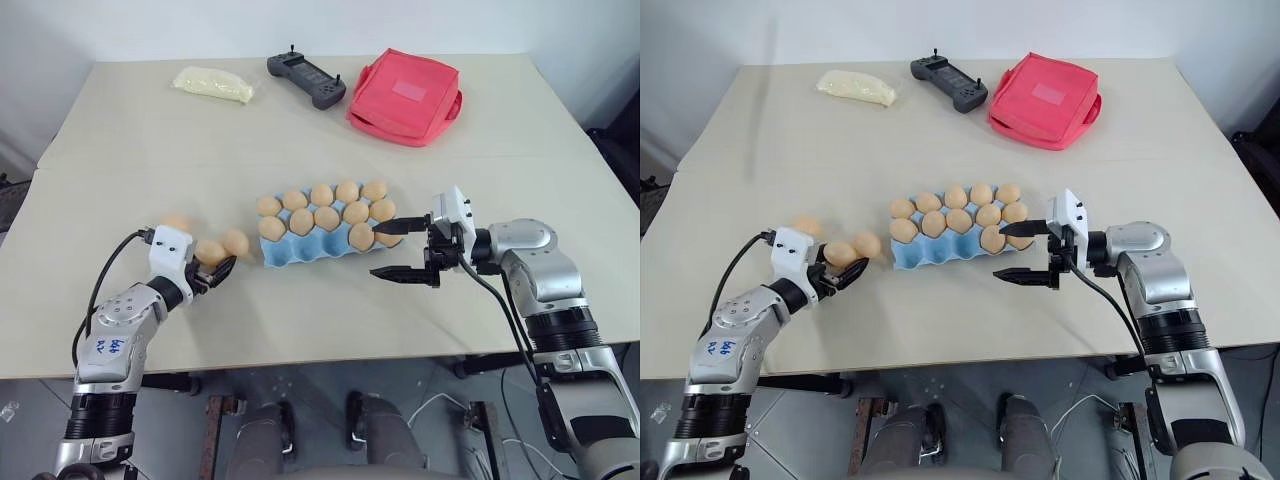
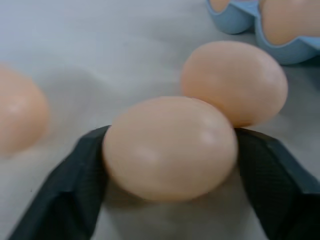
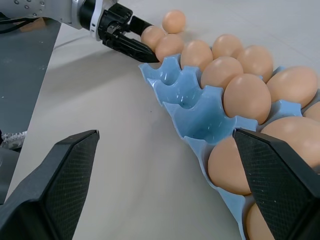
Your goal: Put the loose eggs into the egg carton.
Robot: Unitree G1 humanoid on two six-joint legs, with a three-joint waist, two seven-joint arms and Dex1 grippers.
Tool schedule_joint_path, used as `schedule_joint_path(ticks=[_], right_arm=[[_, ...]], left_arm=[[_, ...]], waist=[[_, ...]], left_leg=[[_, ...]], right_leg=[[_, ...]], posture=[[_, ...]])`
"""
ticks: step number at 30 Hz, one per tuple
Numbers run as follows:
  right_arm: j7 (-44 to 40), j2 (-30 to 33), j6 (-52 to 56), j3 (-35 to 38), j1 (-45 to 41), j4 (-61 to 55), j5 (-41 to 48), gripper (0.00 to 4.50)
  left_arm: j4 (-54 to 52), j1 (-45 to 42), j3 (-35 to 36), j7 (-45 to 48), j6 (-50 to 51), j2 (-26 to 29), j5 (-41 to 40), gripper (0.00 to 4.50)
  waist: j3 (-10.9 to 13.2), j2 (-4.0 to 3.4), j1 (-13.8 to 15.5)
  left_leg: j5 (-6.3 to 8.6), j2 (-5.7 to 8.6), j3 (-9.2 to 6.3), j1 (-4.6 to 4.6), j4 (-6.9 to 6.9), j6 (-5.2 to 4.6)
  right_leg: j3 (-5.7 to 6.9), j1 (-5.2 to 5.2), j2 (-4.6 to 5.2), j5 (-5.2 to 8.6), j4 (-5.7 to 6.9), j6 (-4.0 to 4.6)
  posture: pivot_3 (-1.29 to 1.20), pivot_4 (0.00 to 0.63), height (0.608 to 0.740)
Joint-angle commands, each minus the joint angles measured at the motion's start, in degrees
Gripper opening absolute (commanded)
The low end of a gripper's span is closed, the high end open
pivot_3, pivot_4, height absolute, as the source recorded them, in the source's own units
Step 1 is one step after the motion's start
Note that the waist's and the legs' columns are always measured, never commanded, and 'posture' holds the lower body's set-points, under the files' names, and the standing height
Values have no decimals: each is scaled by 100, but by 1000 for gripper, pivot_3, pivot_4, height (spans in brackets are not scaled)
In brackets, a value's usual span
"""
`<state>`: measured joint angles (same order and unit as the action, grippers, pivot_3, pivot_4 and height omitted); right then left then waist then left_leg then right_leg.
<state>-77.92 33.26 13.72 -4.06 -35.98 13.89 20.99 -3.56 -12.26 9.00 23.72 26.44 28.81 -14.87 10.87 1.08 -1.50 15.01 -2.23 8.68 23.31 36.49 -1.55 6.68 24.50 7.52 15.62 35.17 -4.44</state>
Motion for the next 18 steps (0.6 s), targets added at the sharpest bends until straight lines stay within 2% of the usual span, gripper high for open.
schedule_joint_path(ticks=[1,4,11,15,18], right_arm=[[45,97,0,173,37,-229,114,4500],[69,120,11,194,80,-275,119,4500],[133,206,37,280,247,-459,182,4500],[182,257,20,376,401,-596,247,4500],[227,270,-14,452,484,-655,276,4500]], left_arm=[[25,-41,14,40,-158,-32,49,2496],[-144,21,55,66,-108,-2,45,2245],[-1335,291,516,400,668,412,-546,2158],[-1750,235,921,768,1262,919,-1050,2158],[-1678,-73,979,915,1343,1142,-1213,2158]], waist=[[0,0,-2],[0,0,-2],[0,1,-2],[1,1,-2],[1,1,0]], left_leg=[[0,0,0,0,0,0],[-2,0,0,0,1,-2],[-1,-1,0,0,4,-1],[0,-1,0,-2,4,0],[-2,-1,0,-3,4,0]], right_leg=[[0,0,0,0,0,0],[2,0,0,0,2,0],[-1,2,1,0,8,0],[-5,1,2,0,13,0],[-12,2,2,0,15,0]], posture=[[0,150,740],[0,150,740],[0,150,740],[0,150,740],[0,150,740]])
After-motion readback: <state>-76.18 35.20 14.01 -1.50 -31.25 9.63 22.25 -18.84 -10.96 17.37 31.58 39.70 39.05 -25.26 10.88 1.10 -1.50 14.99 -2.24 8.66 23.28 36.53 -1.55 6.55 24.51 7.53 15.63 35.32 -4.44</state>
